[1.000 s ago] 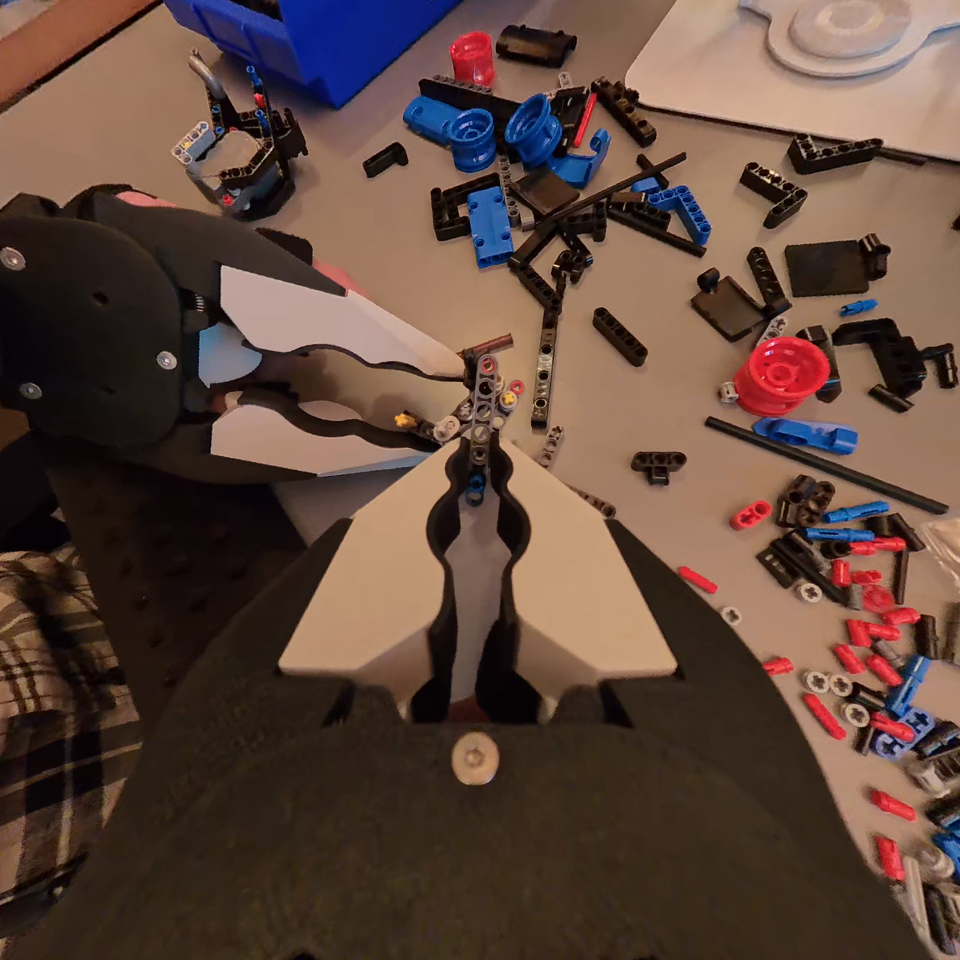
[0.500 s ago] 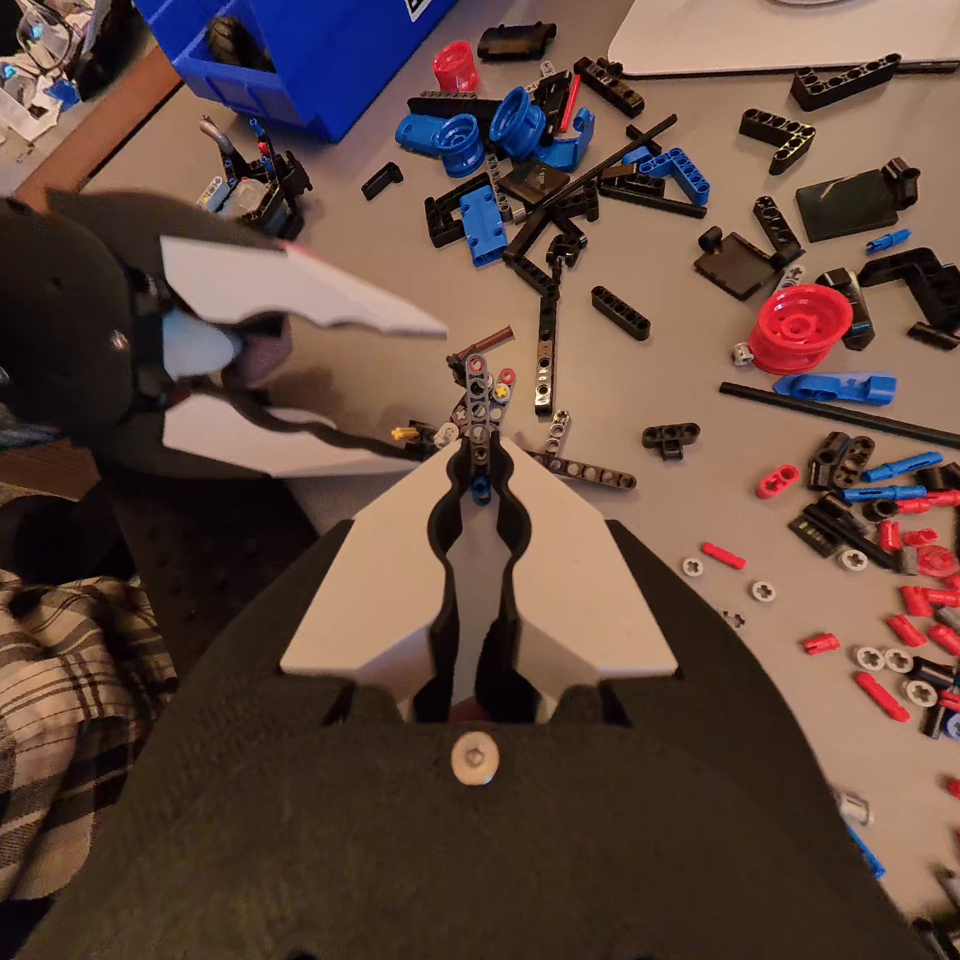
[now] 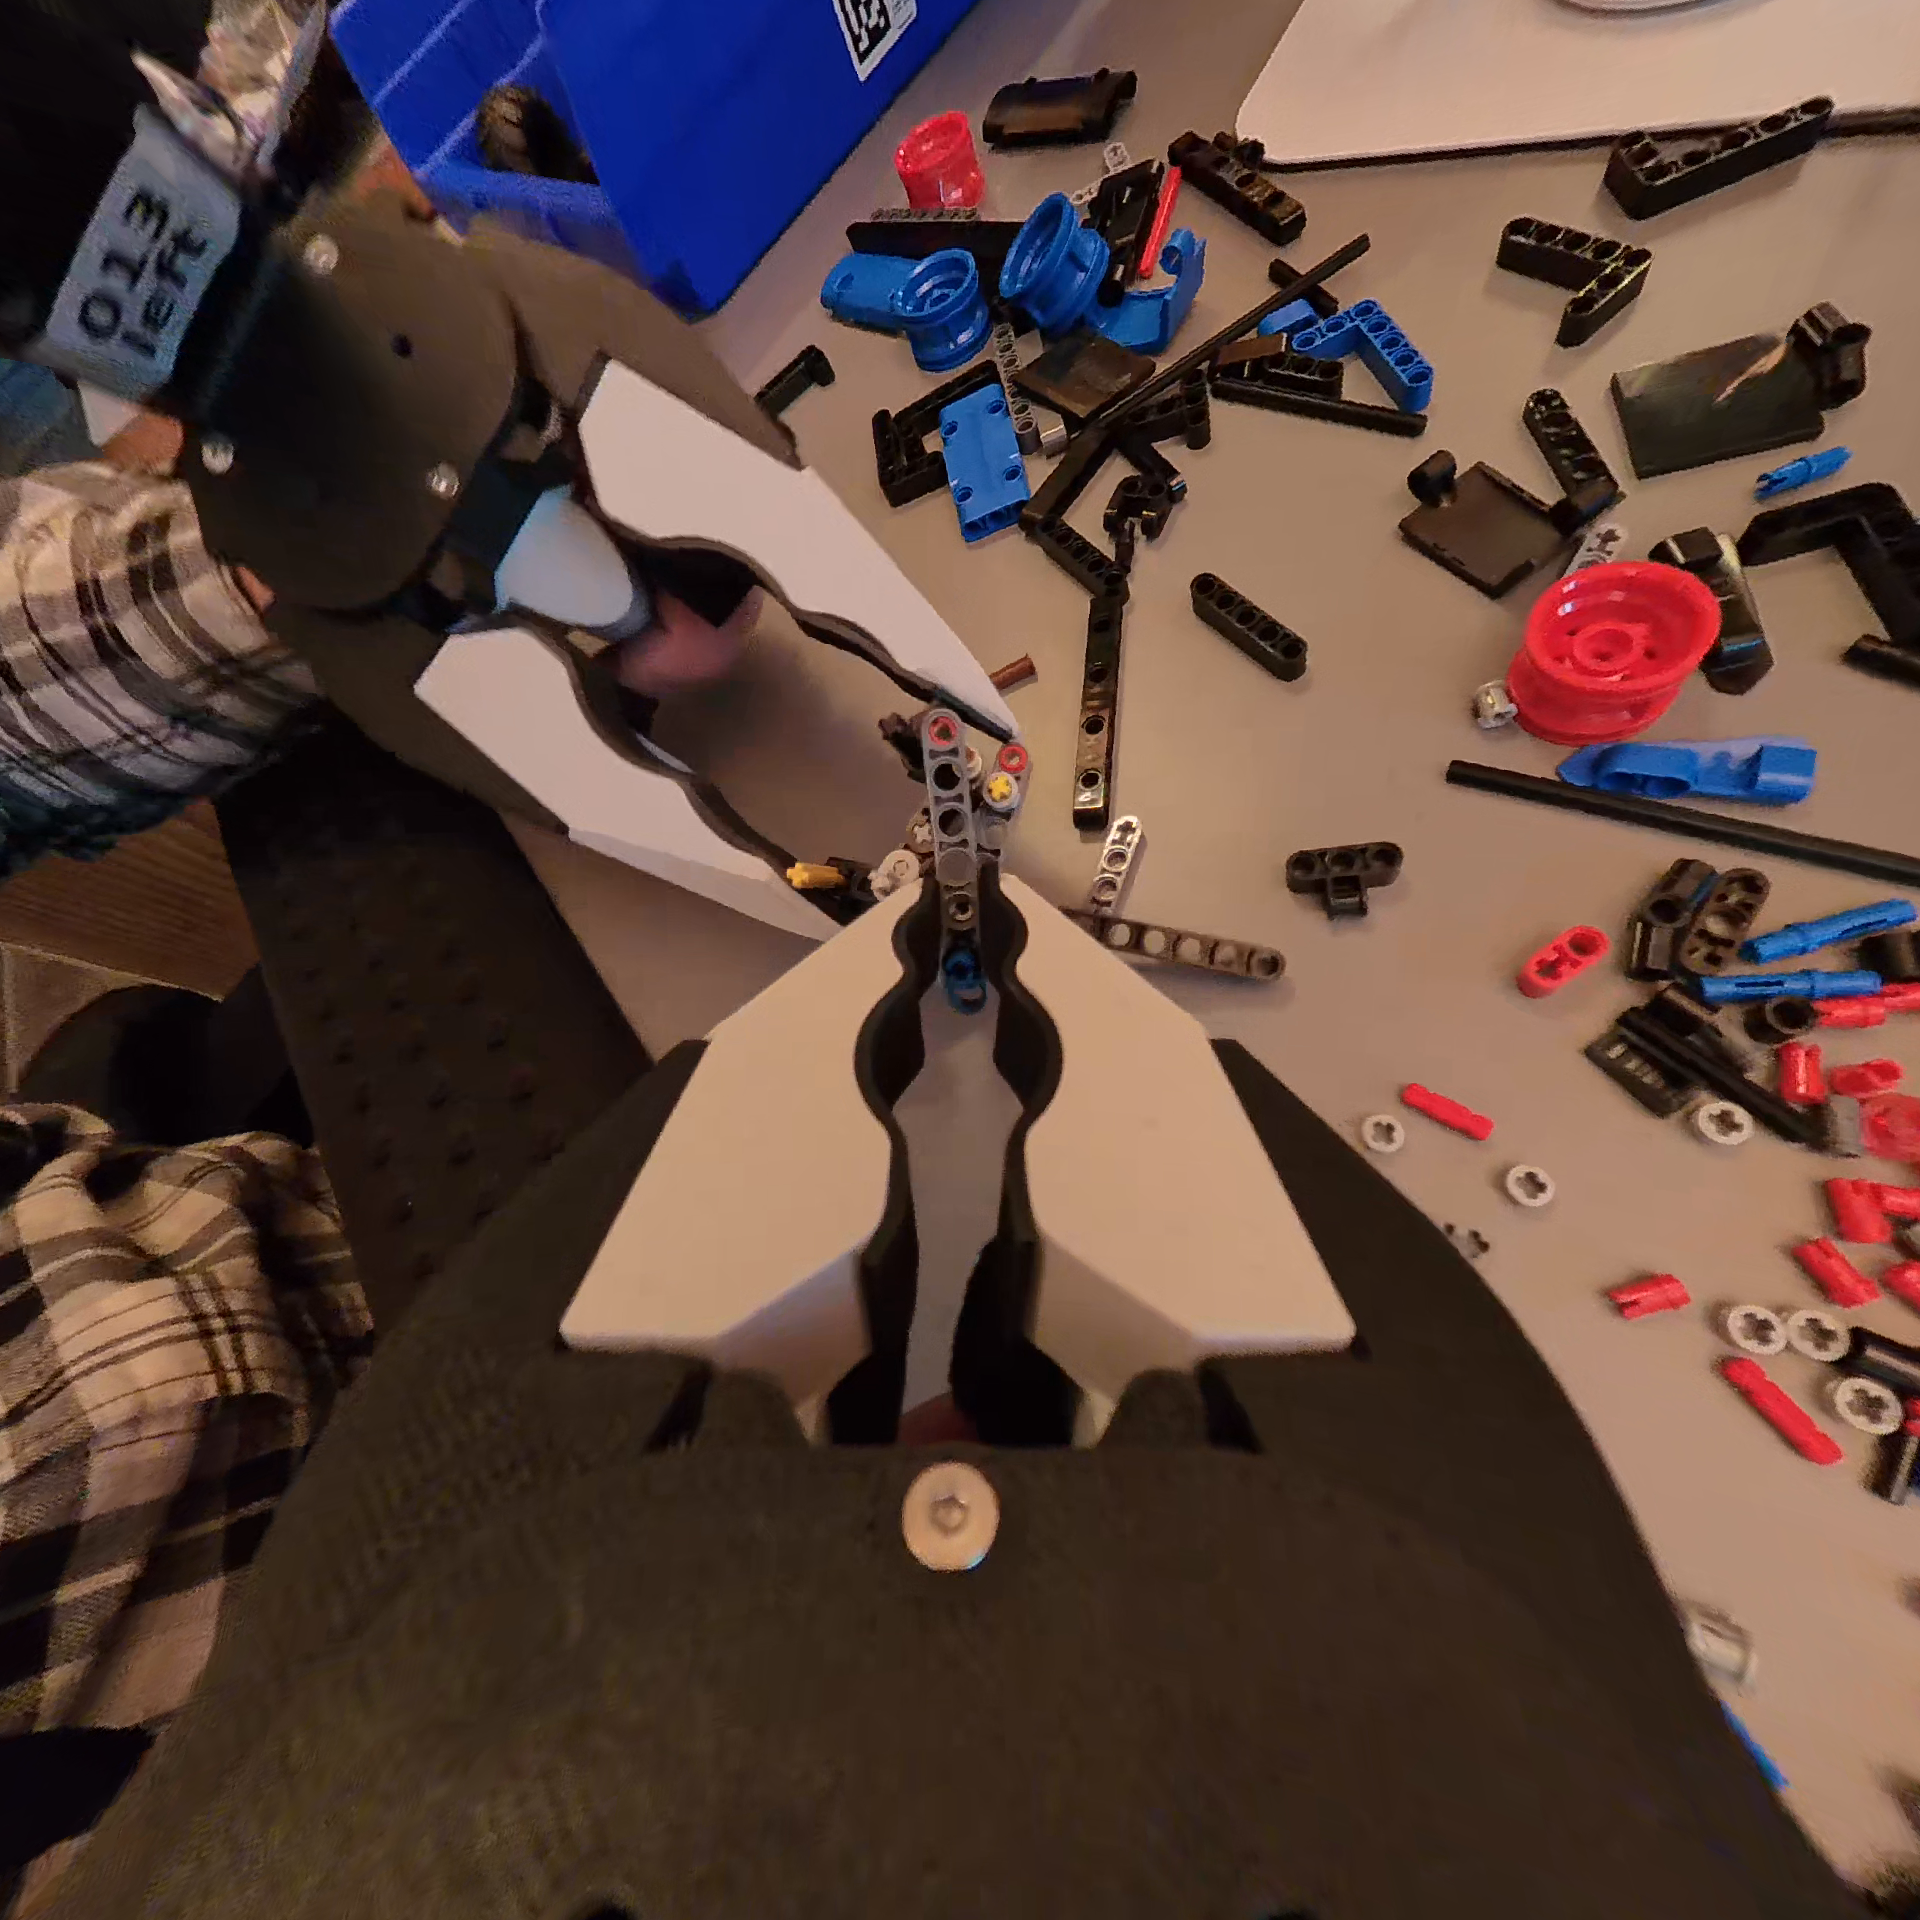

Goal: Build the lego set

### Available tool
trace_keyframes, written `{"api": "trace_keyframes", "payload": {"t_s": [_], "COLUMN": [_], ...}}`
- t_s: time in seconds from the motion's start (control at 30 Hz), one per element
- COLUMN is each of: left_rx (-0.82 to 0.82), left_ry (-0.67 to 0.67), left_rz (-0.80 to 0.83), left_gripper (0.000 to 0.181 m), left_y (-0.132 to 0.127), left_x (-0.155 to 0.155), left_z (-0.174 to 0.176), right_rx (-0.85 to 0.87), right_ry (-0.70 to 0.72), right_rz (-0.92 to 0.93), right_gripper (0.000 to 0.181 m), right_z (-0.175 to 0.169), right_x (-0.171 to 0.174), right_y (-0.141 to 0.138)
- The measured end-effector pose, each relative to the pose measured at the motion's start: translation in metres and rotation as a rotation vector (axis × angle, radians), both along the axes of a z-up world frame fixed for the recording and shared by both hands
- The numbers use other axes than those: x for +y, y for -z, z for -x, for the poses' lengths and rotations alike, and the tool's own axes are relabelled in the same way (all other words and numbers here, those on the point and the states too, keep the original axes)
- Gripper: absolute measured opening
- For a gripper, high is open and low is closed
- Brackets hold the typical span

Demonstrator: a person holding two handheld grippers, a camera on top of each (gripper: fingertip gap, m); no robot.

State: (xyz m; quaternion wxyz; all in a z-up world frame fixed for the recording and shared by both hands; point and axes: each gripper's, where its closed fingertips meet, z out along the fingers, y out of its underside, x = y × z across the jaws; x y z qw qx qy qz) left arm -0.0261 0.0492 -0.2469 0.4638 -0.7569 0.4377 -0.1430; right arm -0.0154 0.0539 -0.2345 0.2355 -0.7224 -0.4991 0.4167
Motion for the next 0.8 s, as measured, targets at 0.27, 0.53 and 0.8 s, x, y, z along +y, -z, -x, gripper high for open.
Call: {"api": "trace_keyframes", "payload": {"t_s": [0.27,0.53,0.8], "left_rx": [0.154,0.159,0.157], "left_ry": [-0.105,-0.148,-0.155], "left_rz": [-0.179,-0.207,-0.221], "left_gripper": [0.046,0.046,0.046], "left_y": [0.0012,0.0020,0.0017], "left_x": [-0.0005,0.0025,0.0040], "left_z": [-0.0026,0.0017,0.0040], "right_rx": [-0.004,0.016,0.046], "right_ry": [0.038,0.079,0.098], "right_rz": [0.054,0.131,0.184], "right_gripper": [0.004,0.004,0.004], "right_z": [-0.0032,0.0019,0.0041], "right_x": [0.0001,0.0046,0.0064], "right_y": [0.0050,0.0051,0.0051]}}
